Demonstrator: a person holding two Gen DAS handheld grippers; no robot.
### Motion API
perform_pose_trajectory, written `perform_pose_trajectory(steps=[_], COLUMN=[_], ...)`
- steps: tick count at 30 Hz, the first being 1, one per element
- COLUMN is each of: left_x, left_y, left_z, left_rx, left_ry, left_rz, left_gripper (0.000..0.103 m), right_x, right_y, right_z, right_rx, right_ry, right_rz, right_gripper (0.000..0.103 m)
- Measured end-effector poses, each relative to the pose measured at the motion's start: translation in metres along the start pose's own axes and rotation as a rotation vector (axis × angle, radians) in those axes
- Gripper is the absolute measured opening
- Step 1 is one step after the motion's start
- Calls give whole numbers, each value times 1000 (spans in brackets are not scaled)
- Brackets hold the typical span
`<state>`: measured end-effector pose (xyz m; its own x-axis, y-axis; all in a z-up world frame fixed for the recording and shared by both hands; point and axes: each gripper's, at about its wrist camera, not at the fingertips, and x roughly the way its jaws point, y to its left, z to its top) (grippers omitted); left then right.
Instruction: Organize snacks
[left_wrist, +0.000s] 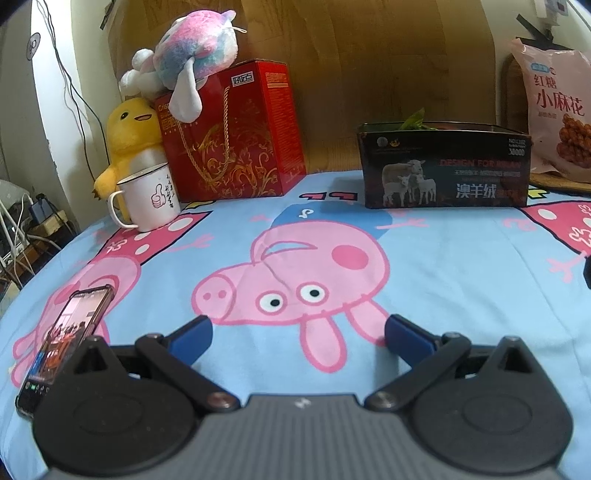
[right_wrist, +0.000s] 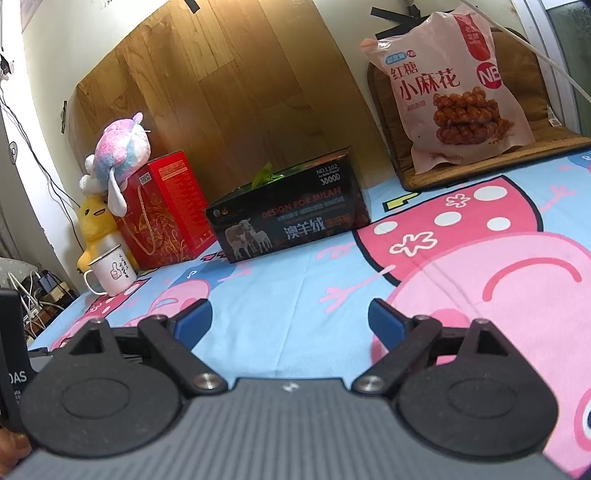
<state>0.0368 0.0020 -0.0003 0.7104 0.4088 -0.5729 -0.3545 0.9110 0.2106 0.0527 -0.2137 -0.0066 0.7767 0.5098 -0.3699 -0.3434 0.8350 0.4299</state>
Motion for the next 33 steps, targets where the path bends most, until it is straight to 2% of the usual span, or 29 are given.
perform_pose_trajectory(steps=[13, 23, 33], left_x=[2, -5, -12], left_y=[7, 10, 10], left_z=[3, 7, 10], left_rx=[-23, -21, -11], left_ry=[21, -5, -21], left_rz=[28, 66, 63], left_gripper=[103, 103, 103], right_x=[0, -1, -1], right_y=[-2, -4, -7], right_z=[0, 1, 1], right_rx=[13, 27, 39], right_ry=[0, 0, -4], right_rz=[3, 18, 30], right_gripper=[94, 94, 94])
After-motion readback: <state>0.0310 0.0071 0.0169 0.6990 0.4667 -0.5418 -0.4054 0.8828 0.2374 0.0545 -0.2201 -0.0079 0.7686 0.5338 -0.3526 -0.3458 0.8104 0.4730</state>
